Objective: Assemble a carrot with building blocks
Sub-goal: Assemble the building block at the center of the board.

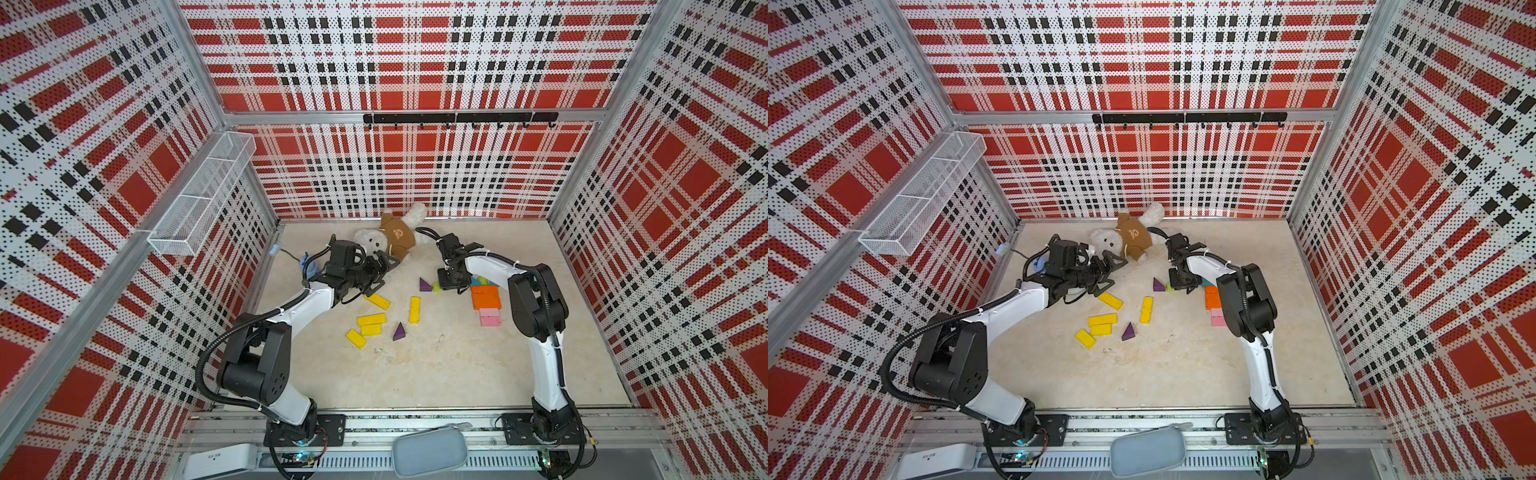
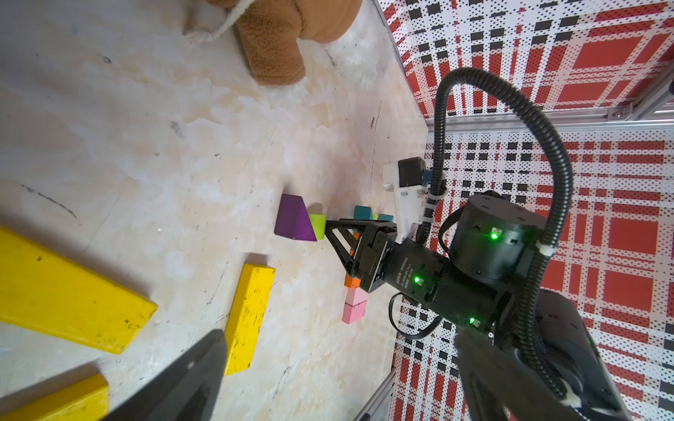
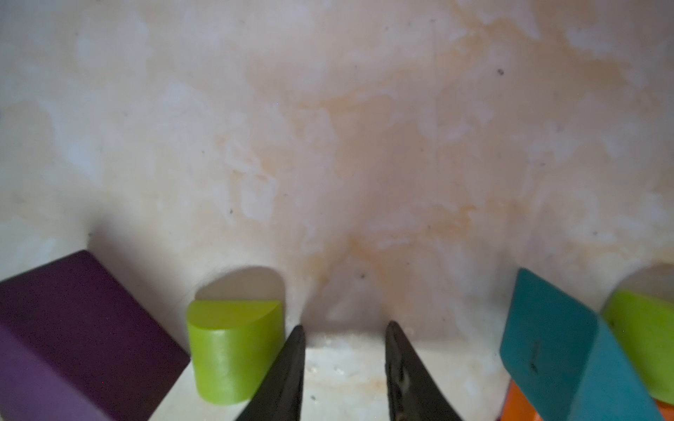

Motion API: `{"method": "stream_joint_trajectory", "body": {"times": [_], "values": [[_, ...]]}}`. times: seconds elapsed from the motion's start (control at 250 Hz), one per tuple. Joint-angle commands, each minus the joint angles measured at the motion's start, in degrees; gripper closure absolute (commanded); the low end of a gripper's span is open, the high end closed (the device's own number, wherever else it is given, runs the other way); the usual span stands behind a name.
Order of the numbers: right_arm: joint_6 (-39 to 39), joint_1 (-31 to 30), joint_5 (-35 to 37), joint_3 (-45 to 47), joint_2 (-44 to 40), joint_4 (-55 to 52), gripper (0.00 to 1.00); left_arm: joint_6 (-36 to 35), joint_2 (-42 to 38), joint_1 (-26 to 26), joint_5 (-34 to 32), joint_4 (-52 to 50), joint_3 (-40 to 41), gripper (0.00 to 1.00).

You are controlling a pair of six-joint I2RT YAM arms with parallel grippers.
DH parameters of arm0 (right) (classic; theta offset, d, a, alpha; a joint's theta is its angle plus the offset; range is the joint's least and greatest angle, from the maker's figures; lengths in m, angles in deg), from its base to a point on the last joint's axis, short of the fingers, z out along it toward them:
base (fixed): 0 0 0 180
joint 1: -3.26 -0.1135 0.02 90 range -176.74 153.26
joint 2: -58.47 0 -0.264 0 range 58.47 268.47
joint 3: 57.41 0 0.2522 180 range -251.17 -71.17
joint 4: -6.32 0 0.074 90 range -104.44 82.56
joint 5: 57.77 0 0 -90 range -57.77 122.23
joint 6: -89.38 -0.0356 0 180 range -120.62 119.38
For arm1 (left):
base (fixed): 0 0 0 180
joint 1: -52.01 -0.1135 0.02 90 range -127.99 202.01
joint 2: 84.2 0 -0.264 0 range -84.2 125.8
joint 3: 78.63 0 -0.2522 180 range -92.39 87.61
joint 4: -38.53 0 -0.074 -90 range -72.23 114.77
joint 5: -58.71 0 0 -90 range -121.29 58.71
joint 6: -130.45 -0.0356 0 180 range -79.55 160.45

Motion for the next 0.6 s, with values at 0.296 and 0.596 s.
{"method": "stream_joint_trajectory", "body": {"times": [0.296, 0.596], "values": [[-0.6, -1.0, -1.5, 2.0, -2.6, 0.3, 0.64, -0.3, 0.4, 0.1, 0.3, 1.0, -1.5, 0.01], [-0.2, -1.0, 1.1, 1.6, -4.1, -1.5, 0.63, -0.3, 0.4, 0.1, 0.1, 1.0, -1.5, 0.0]]}}
